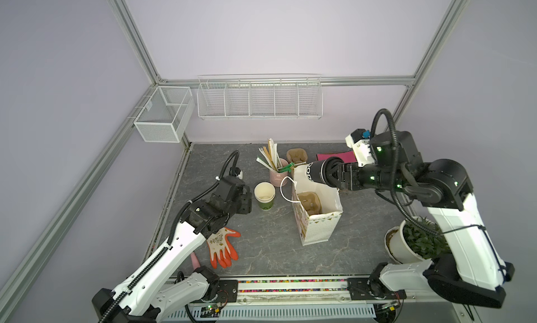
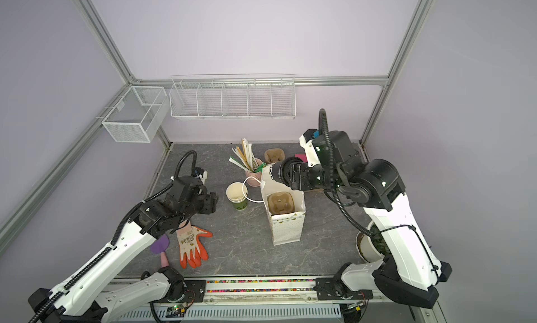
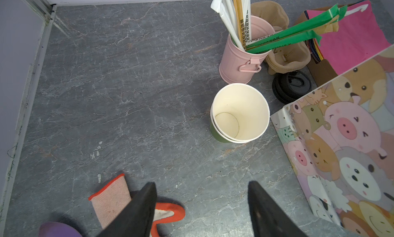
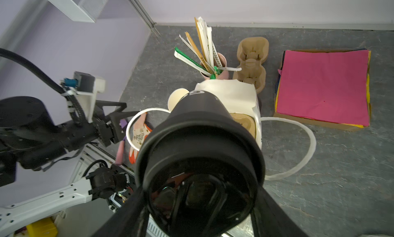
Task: Pack a coffee takeout order
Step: Place the coffee cup in the cup tray.
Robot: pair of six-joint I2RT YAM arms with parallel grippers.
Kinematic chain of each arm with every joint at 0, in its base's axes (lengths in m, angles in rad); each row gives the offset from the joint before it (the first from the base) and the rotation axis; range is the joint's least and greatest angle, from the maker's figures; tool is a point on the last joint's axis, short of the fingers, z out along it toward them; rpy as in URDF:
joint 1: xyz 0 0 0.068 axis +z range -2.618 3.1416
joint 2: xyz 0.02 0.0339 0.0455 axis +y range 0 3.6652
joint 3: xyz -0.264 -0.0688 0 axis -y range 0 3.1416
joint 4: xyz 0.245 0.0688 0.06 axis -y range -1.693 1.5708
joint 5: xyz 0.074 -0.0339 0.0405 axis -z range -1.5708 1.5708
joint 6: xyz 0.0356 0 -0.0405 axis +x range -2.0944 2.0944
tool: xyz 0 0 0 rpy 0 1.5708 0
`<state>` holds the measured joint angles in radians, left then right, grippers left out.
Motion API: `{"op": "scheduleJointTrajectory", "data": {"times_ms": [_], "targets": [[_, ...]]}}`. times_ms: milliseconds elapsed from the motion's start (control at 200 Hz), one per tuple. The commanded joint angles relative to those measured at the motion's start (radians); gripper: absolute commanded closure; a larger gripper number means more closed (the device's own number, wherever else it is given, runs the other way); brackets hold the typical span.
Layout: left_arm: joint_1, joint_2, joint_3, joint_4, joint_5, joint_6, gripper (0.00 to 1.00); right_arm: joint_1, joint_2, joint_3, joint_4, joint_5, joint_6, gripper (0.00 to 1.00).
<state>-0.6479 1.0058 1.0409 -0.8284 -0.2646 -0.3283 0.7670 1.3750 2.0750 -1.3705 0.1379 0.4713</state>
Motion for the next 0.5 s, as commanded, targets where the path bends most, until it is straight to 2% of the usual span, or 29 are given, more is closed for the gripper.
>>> {"op": "scheduleJointTrajectory", "data": {"times_ms": [0,120,495], "targets": [[0.006,0.003,-0.002,-0.017,-0.008,0.007,0.31,0.06,0.043,0.034,-0.097,0.107,0.008,0.31],[0.008,0.002,-0.002,-0.017,-0.008,0.006,0.31,0.099,0.094,0.048,-0.139,0.149,0.024,0.31],[0.009,-0.006,-0.002,-0.017,-0.005,0.006,0.31,0.156,0.213,-0.004,-0.186,0.152,0.052,0.32]]}}
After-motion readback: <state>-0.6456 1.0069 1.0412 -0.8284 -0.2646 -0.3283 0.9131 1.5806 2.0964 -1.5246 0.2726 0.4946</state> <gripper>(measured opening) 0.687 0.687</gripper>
